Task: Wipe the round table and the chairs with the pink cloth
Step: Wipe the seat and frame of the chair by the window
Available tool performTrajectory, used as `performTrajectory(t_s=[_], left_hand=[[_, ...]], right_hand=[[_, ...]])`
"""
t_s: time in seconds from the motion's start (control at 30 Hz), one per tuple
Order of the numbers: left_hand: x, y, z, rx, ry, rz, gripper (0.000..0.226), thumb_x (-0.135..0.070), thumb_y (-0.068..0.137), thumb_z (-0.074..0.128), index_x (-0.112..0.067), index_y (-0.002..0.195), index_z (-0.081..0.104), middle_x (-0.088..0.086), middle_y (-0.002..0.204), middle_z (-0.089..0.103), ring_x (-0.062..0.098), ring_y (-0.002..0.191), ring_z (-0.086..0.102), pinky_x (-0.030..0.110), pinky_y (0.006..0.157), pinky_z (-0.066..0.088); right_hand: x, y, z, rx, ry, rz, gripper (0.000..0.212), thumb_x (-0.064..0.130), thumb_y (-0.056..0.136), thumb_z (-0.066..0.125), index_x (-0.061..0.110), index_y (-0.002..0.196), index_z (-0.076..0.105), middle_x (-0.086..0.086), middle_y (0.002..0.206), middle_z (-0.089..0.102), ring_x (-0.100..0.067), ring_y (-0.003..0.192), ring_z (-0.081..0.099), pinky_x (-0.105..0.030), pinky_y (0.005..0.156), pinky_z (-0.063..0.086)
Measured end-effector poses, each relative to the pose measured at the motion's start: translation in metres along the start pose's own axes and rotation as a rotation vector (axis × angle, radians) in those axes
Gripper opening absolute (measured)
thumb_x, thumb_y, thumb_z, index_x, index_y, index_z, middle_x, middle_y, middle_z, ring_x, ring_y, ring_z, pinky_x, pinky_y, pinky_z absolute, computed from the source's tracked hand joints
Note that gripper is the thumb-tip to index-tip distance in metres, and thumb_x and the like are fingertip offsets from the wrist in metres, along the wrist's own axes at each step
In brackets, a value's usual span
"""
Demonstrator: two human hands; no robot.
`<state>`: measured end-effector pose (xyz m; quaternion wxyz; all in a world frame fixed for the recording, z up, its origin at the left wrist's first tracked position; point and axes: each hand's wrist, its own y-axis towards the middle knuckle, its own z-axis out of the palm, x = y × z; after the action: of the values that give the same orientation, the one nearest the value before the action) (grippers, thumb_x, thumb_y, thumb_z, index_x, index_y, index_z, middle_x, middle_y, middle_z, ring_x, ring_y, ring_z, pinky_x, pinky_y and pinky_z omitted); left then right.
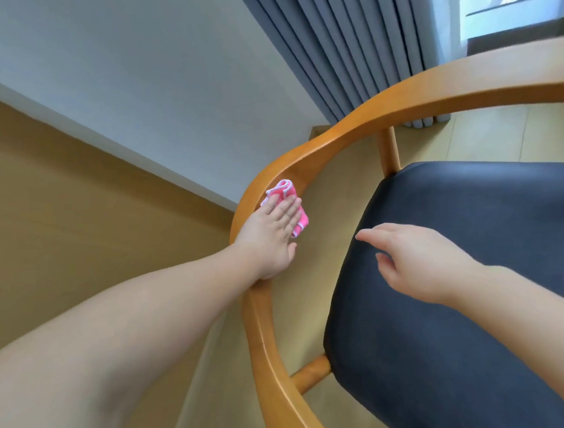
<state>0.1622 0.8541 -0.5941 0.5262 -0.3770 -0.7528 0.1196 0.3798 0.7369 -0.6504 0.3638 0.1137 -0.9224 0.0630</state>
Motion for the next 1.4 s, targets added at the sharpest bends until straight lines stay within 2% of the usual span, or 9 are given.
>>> performTrajectory(t_s=[0.17,0.3,0.5,0.57,0.77,0.9,1.0,1.2,1.4], left_hand=[[-0.013,-0.052,0.009,0.105,-0.069,0.011,0.065,-0.045,0.095,0.006,-0.01,0.148,-0.007,0.01,0.158,-0.012,0.024,0.145,-0.017,0.043,0.111,-0.02],[-0.035,-0.099,0.015,0.124,-0.187,0.036,0.065,-0.043,0.095,0.009,-0.01,0.148,-0.007,0.009,0.158,-0.011,0.023,0.145,-0.016,0.041,0.109,-0.022],[-0.068,-0.15,0.019,0.124,-0.337,0.103,0.063,-0.048,0.097,0.007,-0.012,0.144,-0.013,0.008,0.158,-0.011,0.023,0.144,-0.018,0.038,0.109,-0.024],[-0.067,-0.143,0.02,0.126,-0.298,0.071,0.062,-0.049,0.098,0.004,-0.012,0.144,-0.012,0.007,0.158,-0.01,0.023,0.144,-0.018,0.04,0.108,-0.026],[-0.031,-0.076,0.02,0.046,-0.087,-0.006,0.06,-0.043,0.099,0.002,-0.011,0.148,-0.007,0.008,0.158,-0.01,0.025,0.145,-0.017,0.045,0.11,-0.021],[-0.009,-0.03,0.009,-0.021,-0.018,-0.05,0.059,-0.042,0.098,0.002,-0.012,0.149,-0.007,0.007,0.159,-0.01,0.024,0.145,-0.016,0.045,0.111,-0.02],[-0.003,-0.012,0.004,-0.019,-0.006,-0.085,0.059,-0.041,0.098,0.002,-0.014,0.15,-0.008,0.006,0.159,-0.012,0.023,0.145,-0.018,0.046,0.116,-0.014],[-0.004,-0.008,0.007,-0.048,0.046,-0.068,0.061,-0.044,0.099,0.002,-0.013,0.15,-0.007,0.006,0.159,-0.009,0.023,0.145,-0.015,0.044,0.112,-0.019],[-0.018,-0.052,0.032,0.03,-0.027,0.008,0.062,-0.045,0.098,0.001,-0.012,0.149,-0.008,0.007,0.159,-0.009,0.024,0.145,-0.016,0.044,0.111,-0.02]], right_hand=[[0.02,-0.005,0.002,0.013,0.015,-0.078,0.034,0.013,0.092,0.039,0.021,0.123,0.052,0.001,0.108,0.061,-0.021,0.095,0.059,-0.037,0.078,0.051],[0.032,-0.017,0.001,0.041,0.024,-0.126,0.04,0.014,0.094,0.039,0.023,0.131,0.049,0.003,0.11,0.061,-0.019,0.097,0.059,-0.034,0.079,0.051],[0.045,-0.029,-0.002,0.078,0.004,-0.167,0.036,0.014,0.093,0.038,0.021,0.126,0.051,0.002,0.106,0.06,-0.021,0.092,0.059,-0.037,0.074,0.052],[0.048,-0.028,0.001,0.065,-0.007,-0.188,0.036,0.014,0.094,0.038,0.02,0.127,0.051,0.002,0.106,0.061,-0.022,0.091,0.06,-0.037,0.073,0.052],[0.04,-0.019,0.007,-0.01,-0.159,-0.261,0.028,0.014,0.092,0.035,0.013,0.108,0.058,0.001,0.09,0.057,-0.021,0.088,0.053,-0.033,0.076,0.045],[0.029,-0.023,0.004,-0.045,-0.17,-0.173,0.029,0.014,0.092,0.038,0.011,0.111,0.06,-0.003,0.103,0.063,-0.024,0.097,0.057,-0.037,0.079,0.047],[0.028,-0.027,0.002,-0.044,-0.136,-0.124,0.027,0.015,0.092,0.041,0.012,0.111,0.06,-0.002,0.104,0.064,-0.024,0.094,0.059,-0.037,0.075,0.049],[0.022,-0.024,0.001,-0.023,-0.145,-0.086,0.026,0.015,0.092,0.043,0.012,0.112,0.06,-0.002,0.105,0.064,-0.027,0.094,0.06,-0.039,0.074,0.051],[0.04,-0.023,0.017,0.045,-0.128,-0.108,0.028,0.012,0.091,0.038,0.009,0.109,0.06,-0.006,0.105,0.063,-0.027,0.094,0.059,-0.039,0.073,0.05]])
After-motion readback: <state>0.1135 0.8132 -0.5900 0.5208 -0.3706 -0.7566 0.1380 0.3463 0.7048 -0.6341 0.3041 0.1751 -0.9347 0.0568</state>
